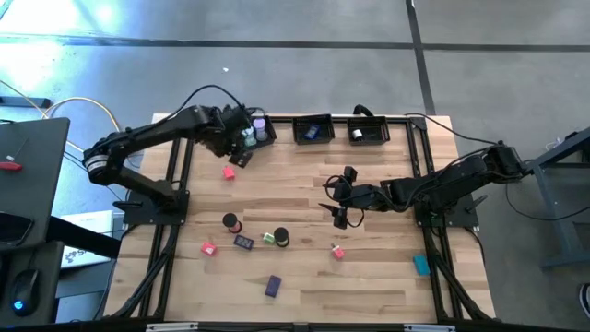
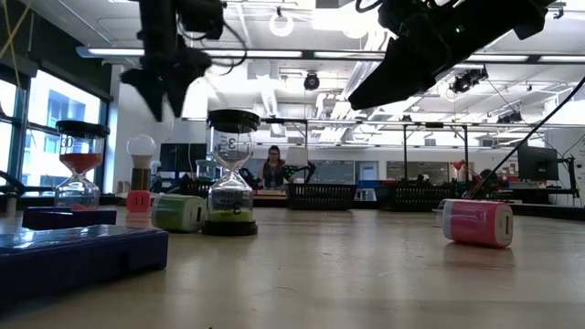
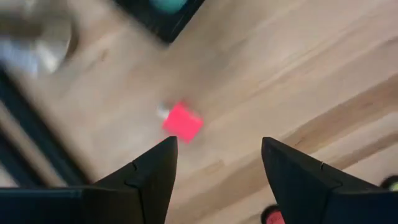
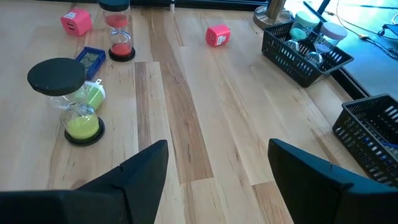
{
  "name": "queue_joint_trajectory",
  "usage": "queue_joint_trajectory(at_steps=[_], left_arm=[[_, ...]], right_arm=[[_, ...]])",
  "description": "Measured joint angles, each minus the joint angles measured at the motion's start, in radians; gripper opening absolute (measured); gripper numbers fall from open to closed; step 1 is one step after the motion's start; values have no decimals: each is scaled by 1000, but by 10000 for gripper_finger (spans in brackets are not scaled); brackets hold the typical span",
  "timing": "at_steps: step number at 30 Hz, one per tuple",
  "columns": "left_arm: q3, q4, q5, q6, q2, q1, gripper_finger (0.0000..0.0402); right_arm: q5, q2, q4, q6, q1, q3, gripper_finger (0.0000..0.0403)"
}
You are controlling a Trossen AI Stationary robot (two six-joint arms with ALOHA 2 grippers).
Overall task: Pick & Place Office items
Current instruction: Put the top pink charger adapter into the right black bin
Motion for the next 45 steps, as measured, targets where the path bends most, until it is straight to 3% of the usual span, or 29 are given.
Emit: queue_joint_trajectory(at_steps=[4, 18, 39, 45], left_arm=[[-52, -26, 0, -118, 0, -4, 226], [-280, 162, 2, -202, 1, 52, 226], [-326, 301, 1, -411, 1, 32, 226], [-326, 303, -51, -336, 1, 33, 226]], right_arm=[[-1, 0, 0, 1, 0, 0, 265], [-50, 0, -2, 18, 0, 0, 265], [-127, 0, -5, -12, 0, 0, 265], [-160, 0, -9, -12, 1, 0, 265]])
